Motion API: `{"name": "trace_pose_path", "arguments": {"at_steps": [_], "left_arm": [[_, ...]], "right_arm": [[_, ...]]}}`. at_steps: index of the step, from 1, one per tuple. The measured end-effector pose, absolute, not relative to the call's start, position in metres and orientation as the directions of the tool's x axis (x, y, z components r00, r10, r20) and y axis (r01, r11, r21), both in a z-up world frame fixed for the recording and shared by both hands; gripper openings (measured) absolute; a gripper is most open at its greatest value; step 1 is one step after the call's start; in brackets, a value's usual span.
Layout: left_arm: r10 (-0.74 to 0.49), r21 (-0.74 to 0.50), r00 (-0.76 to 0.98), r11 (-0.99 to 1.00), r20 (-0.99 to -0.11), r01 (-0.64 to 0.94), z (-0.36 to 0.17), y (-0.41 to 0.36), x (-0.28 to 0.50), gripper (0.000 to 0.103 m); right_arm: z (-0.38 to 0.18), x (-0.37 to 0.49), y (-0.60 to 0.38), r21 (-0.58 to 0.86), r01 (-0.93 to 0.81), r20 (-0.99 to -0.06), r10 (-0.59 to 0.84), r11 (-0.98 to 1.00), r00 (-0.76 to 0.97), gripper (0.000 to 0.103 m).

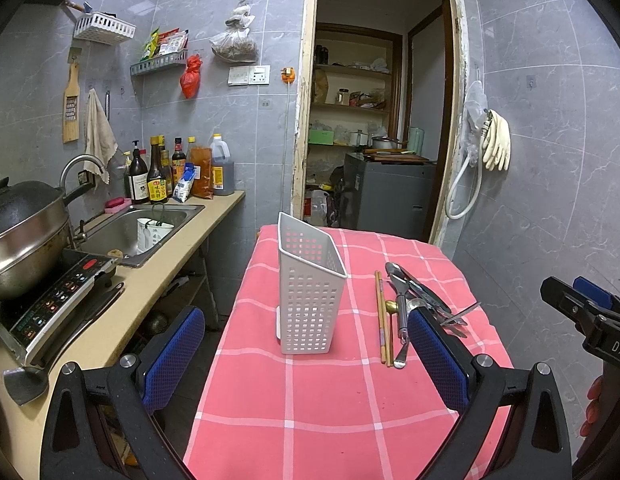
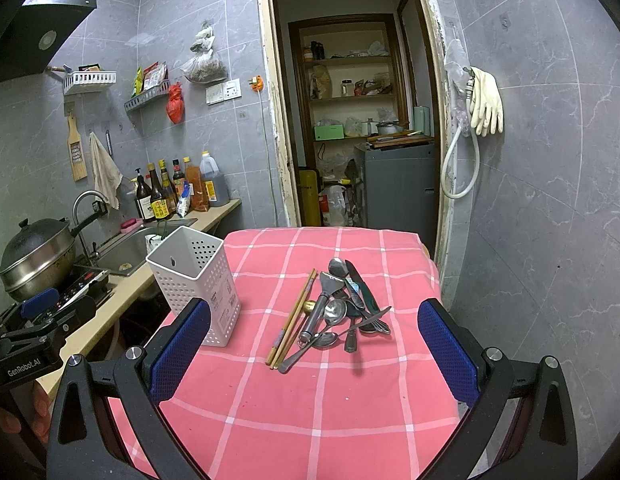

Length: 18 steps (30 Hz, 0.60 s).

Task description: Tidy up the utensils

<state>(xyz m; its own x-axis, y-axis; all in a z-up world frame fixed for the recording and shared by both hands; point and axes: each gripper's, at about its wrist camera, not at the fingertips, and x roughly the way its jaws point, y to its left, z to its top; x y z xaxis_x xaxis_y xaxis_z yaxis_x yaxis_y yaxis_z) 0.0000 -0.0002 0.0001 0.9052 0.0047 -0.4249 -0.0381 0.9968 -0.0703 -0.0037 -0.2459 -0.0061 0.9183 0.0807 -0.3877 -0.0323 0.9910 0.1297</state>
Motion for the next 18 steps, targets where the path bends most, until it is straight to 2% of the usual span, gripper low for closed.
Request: {"name": "trace_pose_path", "arguments": {"at_steps": [9, 18], "left_arm": [[0.000, -0.068, 0.903, 0.997, -0.429, -0.033, 0.000, 0.000, 0.000, 0.102], [-0.102, -0.075, 0.892, 0.994, -0.441, 0.077, 0.005, -0.004, 0.018, 0.102]], "right_arm": [[-0.007, -0.001, -0.245, 0.129, -0.029, -0.391, 0.078, 0.991, 0.917, 0.102], [-0.008, 0.010, -0.249, 0.147, -0.017, -0.396, 0.075, 0.989, 0.915, 0.102]]}}
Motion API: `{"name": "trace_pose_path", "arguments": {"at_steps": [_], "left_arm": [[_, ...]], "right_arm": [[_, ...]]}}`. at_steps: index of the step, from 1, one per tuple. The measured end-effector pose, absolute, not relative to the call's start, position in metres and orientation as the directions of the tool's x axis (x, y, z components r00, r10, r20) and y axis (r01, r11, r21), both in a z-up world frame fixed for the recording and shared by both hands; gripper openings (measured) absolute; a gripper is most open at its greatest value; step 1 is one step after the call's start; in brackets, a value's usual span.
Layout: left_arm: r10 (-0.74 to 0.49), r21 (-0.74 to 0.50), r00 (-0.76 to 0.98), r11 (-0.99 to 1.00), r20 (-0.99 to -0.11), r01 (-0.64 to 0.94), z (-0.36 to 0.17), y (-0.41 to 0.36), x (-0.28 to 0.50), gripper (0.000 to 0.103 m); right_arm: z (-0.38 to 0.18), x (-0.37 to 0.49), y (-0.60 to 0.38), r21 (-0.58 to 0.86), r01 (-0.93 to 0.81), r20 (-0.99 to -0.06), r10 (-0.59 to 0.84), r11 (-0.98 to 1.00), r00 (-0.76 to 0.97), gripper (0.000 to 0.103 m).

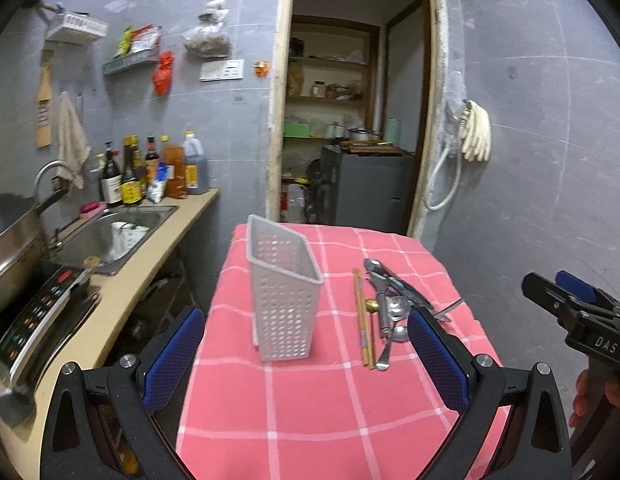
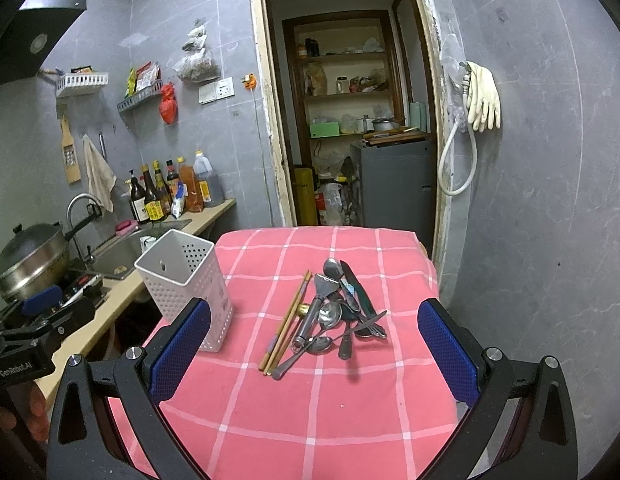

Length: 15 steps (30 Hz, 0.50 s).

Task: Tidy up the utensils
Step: 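Lower the left tool onto the wooden chopsticks and close on them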

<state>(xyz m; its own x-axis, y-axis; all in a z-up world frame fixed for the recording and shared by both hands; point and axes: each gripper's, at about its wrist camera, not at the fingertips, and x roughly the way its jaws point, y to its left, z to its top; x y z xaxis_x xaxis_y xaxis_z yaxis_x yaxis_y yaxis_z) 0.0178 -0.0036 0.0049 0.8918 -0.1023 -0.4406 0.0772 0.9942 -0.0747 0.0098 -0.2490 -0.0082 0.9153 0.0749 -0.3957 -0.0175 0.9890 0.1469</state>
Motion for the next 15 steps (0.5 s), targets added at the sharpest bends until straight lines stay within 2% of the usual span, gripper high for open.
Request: {"name": "trace_pose_path", "arguments": {"at_steps": [9, 14, 15], "left_arm": [[-0.277, -0.141, 0.847, 0.961, -0.454, 0.239, 0.014, -0.022, 0.062, 0.101], [-0.364, -0.148, 0.814, 0.931, -0.453, 0.334, 0.015, -0.036, 0.092, 0.097], [-0.377, -0.151, 0.807, 0.925, -0.454, 0.348, 0.015, -0.039, 0.098, 0.095]], "right_arm": [[-0.010, 0.035, -0.263, 0.196, 0.026, -0.423, 0.061, 0.980, 0.904, 0.100], [-0.014, 0.054, -0.273, 0.211, 0.080, -0.458, 0.027, 0.974, 0.889, 0.074], [-0.016, 0.058, -0.274, 0.211, 0.092, -0.465, 0.018, 0.973, 0.885, 0.072]]}}
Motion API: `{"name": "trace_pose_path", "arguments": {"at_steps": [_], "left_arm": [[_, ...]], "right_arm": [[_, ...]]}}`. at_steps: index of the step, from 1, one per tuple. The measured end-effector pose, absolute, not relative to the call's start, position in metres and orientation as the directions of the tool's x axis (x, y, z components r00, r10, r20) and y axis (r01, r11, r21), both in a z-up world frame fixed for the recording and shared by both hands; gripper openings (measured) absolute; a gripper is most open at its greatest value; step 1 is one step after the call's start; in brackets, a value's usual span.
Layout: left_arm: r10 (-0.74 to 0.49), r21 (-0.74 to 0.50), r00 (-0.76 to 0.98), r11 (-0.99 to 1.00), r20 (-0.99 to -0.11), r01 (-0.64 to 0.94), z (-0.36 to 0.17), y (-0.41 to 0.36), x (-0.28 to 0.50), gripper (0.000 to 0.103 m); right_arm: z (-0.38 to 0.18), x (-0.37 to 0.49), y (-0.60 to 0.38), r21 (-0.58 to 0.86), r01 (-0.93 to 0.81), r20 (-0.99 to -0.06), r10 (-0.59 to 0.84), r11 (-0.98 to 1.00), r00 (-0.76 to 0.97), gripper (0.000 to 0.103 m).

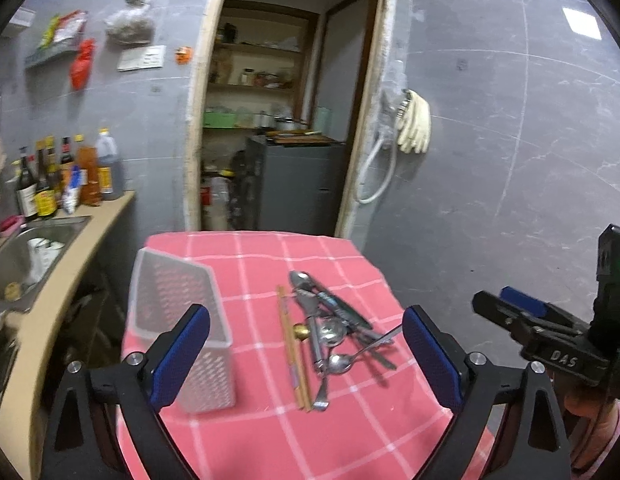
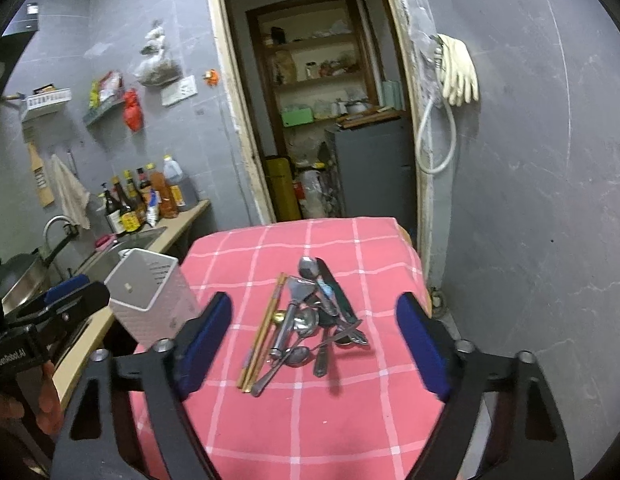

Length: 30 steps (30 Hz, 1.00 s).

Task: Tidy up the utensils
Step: 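Lower the left tool onto the wooden chopsticks and close on them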

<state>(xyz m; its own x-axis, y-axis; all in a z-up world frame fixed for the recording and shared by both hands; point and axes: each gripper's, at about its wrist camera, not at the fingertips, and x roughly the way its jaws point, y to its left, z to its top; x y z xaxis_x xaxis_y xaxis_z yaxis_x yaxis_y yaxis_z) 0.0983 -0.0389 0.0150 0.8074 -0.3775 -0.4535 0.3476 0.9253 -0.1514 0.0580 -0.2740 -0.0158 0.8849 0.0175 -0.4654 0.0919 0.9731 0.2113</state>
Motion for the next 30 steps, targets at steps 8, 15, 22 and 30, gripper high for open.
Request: {"name": "trace_pose_path", "arguments": {"at_steps": [8, 15, 22, 30], "left_arm": [[-0.440, -0.183, 0.720, 0.894, -0.537, 0.409, 0.003, -0.076, 0.156, 0.071], [-0.343, -0.130, 0.652, 0.927, -0.676, 0.352, -0.032, -0.117, 0.210, 0.050], [-0.258, -0.147, 0.544, 0.960, -0.798, 0.239, -0.085, -0.131, 0.259, 0.039], [-0.185, -0.148, 0.463, 0.982, -0.867, 0.114, -0.131, -0.130, 0.300, 0.031]], "right_arm": [[-0.044, 0.085, -0.293, 0.295, 0.168, -0.557, 0.026, 0.940, 0.830, 0.061], [-0.096, 0.121, -0.307, 0.385, 0.177, -0.630, 0.118, 0.906, 0.767, 0.043], [-0.152, 0.169, -0.309, 0.478, 0.188, -0.680, 0.226, 0.858, 0.697, 0.026], [-0.175, 0.201, -0.303, 0.530, 0.186, -0.689, 0.292, 0.828, 0.664, 0.007]]}}
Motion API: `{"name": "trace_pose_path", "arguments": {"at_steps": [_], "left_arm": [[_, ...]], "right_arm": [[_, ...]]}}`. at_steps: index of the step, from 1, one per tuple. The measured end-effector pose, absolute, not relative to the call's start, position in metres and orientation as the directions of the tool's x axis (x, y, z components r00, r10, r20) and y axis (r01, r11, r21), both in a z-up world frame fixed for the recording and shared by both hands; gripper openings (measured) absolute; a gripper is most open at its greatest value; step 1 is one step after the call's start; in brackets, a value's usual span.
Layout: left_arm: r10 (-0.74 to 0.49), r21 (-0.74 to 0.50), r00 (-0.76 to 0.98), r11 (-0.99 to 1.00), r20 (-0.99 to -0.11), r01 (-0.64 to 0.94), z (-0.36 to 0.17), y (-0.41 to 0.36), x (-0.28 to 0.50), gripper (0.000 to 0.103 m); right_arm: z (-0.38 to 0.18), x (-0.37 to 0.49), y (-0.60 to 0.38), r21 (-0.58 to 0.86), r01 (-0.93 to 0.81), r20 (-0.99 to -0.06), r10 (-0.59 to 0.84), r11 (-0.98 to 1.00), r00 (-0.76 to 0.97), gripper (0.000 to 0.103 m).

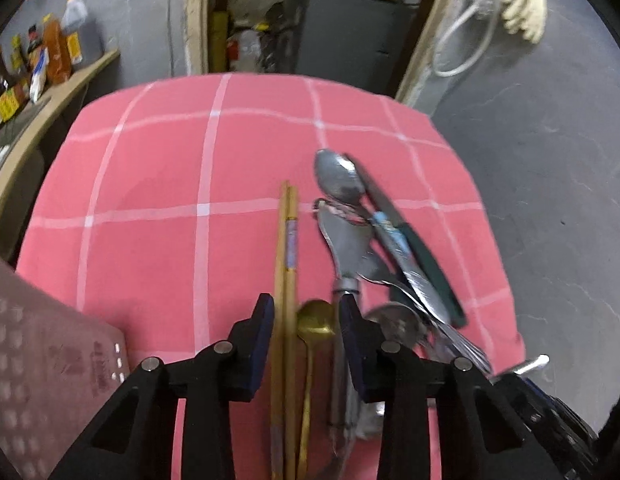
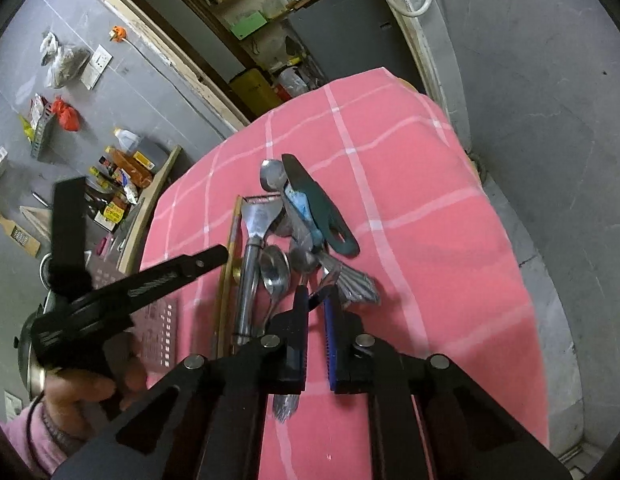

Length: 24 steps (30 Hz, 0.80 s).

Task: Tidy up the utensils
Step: 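Lower the left tool onto the wooden chopsticks and close on them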

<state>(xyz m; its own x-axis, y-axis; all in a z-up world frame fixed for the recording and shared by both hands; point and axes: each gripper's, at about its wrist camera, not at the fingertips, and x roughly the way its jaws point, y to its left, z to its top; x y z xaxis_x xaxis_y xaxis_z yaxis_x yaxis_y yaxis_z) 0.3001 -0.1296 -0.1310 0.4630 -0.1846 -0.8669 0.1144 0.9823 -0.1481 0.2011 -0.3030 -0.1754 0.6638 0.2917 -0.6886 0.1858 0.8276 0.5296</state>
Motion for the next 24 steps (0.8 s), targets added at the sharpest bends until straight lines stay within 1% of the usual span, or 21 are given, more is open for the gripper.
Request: {"name": "trace_pose_path", "arguments": {"at_steps": [3, 9, 12, 14, 16, 24], "left_arm": [[-0.175, -0.157, 0.437, 0.985, -0.882, 0.078, -0.142, -0.125, 0.315, 0.031], [-0.189, -0.188, 0.398, 0.981, -0.898, 0.042, -0.155, -0.125, 0.334, 0.024], [-0.189, -0.190, 0.382, 0.981, -0.905, 0.035, -0.156, -0.123, 0.341, 0.020], [-0.180, -0.180, 0.365, 0.983, -0.913, 0.033, -0.156, -0.122, 0.342, 0.014], [-0.184, -0.182, 0.356, 0.982, -0.916, 0.039, -0.154, -0.122, 0.345, 0.014], [-0.252, -0.265, 0.348, 0.964, -0.903, 0.009, -0.149, -0.109, 0.338, 0.012]], "right_arm": [[-0.177, 0.212, -0.303, 0.550, 0.169, -0.677, 0.318, 0.818, 0.664, 0.006], [-0.172, 0.236, -0.304, 0.574, 0.131, -0.661, 0.363, 0.808, 0.657, 0.005], [-0.174, 0.242, -0.307, 0.586, 0.118, -0.653, 0.381, 0.802, 0.655, 0.005], [-0.174, 0.245, -0.308, 0.589, 0.108, -0.648, 0.389, 0.801, 0.655, 0.004], [-0.174, 0.250, -0.307, 0.597, 0.099, -0.641, 0.400, 0.796, 0.655, 0.004], [-0.174, 0.248, -0.309, 0.625, 0.090, -0.620, 0.423, 0.775, 0.661, 0.002]]}}
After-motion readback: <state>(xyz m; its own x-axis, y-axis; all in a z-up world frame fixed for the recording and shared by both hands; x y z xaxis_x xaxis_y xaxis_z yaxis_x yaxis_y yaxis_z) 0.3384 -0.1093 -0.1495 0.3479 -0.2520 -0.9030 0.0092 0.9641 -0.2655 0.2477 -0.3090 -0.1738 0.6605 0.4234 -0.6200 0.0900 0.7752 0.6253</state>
